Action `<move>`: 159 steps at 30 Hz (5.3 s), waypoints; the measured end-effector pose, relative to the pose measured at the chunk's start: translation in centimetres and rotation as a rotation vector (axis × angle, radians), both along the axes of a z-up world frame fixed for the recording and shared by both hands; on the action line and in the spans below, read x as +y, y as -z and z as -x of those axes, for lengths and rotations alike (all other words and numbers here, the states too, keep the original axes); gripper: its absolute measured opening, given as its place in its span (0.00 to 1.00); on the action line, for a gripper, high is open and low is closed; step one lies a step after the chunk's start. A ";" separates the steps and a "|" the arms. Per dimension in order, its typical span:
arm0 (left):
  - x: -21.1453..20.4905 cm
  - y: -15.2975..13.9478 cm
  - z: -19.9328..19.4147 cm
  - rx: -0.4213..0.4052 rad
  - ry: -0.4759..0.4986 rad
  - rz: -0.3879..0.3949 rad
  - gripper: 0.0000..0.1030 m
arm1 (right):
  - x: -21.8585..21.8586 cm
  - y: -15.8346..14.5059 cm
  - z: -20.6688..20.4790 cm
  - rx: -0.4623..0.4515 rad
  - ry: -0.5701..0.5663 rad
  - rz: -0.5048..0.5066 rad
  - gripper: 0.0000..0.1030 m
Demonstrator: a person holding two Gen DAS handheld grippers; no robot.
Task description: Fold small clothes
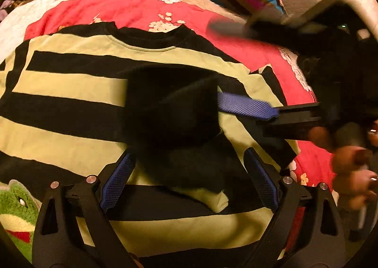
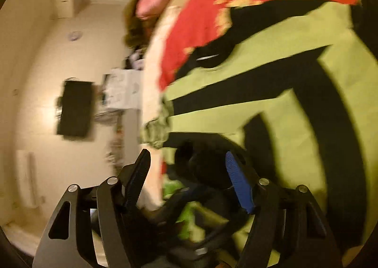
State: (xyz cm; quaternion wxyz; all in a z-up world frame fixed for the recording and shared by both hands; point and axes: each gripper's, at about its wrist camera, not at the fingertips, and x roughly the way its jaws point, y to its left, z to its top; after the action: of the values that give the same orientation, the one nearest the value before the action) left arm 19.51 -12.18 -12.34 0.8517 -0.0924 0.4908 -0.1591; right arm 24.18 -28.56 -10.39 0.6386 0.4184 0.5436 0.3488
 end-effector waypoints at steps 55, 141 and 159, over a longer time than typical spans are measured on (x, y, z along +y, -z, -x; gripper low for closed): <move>7.1 -1.5 0.8 0.055 -0.410 0.212 0.82 | -7.5 0.5 5.3 -0.066 0.300 0.375 0.84; 21.6 -2.5 -3.3 -0.200 -0.542 0.135 0.39 | -4.9 1.5 2.9 -0.207 0.315 0.751 0.82; 18.0 -2.8 -3.6 -0.269 -0.428 0.063 0.10 | -3.8 2.4 8.2 -0.349 0.140 0.988 0.07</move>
State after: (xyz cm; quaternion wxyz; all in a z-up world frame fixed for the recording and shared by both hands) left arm 23.15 5.82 -9.57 0.9202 -0.1986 0.3372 -0.0013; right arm 15.98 -32.33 -12.76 0.8625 0.0385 0.4994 0.0718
